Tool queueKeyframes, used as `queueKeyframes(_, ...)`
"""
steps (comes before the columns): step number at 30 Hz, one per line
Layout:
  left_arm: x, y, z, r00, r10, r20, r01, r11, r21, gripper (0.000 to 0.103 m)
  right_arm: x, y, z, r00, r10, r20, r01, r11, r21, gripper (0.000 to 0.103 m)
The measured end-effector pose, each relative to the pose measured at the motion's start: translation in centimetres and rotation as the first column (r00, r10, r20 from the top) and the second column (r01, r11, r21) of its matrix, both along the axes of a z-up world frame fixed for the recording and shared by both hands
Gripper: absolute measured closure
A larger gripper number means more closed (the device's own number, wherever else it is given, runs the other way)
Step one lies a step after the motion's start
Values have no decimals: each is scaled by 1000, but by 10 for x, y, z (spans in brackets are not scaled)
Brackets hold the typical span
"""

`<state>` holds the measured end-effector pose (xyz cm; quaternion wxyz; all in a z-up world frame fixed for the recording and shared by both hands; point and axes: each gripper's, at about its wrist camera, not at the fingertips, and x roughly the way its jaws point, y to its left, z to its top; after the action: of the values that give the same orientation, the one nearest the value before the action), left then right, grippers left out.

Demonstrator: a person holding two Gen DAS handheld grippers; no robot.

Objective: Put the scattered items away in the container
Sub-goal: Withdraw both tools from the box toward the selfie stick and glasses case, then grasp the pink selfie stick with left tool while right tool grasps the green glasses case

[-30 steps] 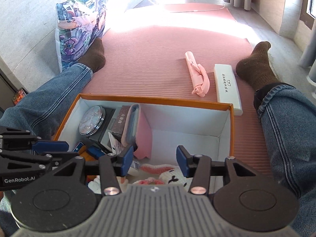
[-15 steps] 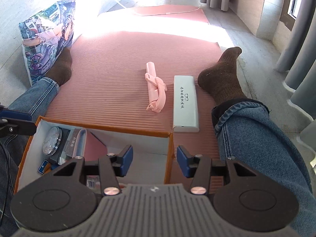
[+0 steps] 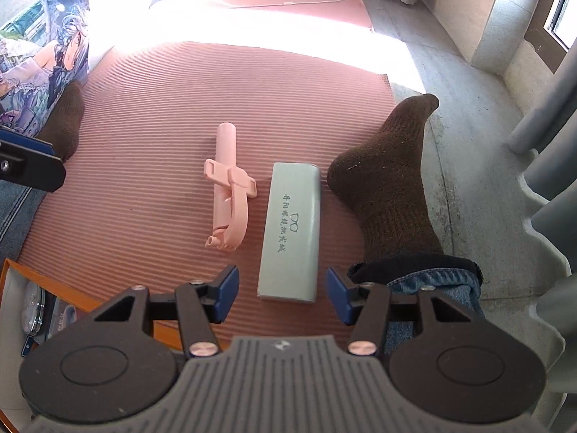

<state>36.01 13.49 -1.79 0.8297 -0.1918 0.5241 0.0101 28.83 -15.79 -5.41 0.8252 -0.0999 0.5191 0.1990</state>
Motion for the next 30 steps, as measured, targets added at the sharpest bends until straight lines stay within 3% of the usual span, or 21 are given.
queueKeyframes(9, 79, 15, -76, 991, 72, -110, -78, 996, -51, 37, 54, 12, -51, 998, 1, -69, -3, 999, -35, 46)
queueKeyframes(16, 108, 18, -128, 978, 100, -185, -115, 991, -71, 37, 77, 24, -77, 996, 26, -83, -31, 998, -48, 47)
queueKeyframes(27, 122, 24, -172, 960, 136, -246, -160, 984, -81, 41, 94, 26, -82, 995, 40, -91, -36, 999, 40, 46)
queueKeyframes(30, 123, 23, -175, 960, 138, -245, -161, 984, -77, 42, 96, 28, -86, 995, 44, -92, -41, 999, 31, 42)
